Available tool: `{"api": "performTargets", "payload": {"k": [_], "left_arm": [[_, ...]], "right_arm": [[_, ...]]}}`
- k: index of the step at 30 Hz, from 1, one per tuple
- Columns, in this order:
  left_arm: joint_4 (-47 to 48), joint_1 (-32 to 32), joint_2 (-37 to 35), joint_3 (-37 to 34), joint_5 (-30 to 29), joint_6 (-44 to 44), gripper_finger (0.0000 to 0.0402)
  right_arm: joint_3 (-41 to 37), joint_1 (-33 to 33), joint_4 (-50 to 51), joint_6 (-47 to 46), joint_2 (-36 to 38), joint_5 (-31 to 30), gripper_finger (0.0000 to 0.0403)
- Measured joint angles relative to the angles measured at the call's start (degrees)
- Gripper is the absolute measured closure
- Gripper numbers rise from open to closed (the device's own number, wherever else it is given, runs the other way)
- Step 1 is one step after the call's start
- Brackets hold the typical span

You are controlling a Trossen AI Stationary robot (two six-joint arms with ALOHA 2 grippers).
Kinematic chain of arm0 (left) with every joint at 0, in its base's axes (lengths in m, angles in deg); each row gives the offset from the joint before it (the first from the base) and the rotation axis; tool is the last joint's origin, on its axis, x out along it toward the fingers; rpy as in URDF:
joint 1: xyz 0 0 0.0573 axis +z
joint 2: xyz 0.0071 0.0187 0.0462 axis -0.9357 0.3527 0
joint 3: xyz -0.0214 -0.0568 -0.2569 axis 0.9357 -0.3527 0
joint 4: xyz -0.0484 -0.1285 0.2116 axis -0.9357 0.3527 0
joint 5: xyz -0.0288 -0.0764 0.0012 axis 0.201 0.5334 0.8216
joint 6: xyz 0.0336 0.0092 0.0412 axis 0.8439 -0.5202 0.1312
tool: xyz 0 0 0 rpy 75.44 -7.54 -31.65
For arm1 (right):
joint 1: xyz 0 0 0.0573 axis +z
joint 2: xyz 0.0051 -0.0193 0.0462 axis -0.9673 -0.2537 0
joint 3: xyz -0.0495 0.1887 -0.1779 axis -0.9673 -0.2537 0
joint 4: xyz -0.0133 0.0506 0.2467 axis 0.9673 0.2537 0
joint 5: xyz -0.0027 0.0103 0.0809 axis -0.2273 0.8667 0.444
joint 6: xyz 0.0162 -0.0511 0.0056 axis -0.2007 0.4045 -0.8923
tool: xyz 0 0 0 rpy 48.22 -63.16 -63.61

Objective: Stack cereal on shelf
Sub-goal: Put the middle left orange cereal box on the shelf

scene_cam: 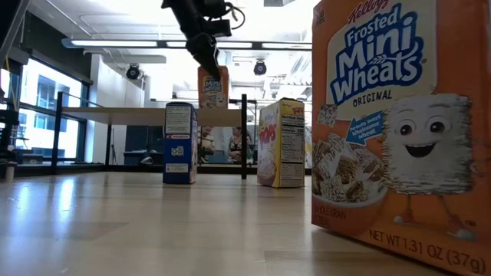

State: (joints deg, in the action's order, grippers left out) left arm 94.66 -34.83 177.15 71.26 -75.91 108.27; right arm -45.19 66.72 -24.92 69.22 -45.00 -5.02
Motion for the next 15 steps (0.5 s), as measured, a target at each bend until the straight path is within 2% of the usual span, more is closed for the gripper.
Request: {"api": "performTargets", "payload": {"k": [6,15], "left_arm": [[0.2,0.0,0.0,1.7,0.0,-0.3,0.0186],[1.7,0.0,-0.1,4.0,-1.7,-1.6,0.0185]], "right_arm": [[0.0,0.0,0.0,0.0,0.0,0.0,0.0155],[0.0,0.0,0.0,0.0,0.0,0.0,0.0155]]}}
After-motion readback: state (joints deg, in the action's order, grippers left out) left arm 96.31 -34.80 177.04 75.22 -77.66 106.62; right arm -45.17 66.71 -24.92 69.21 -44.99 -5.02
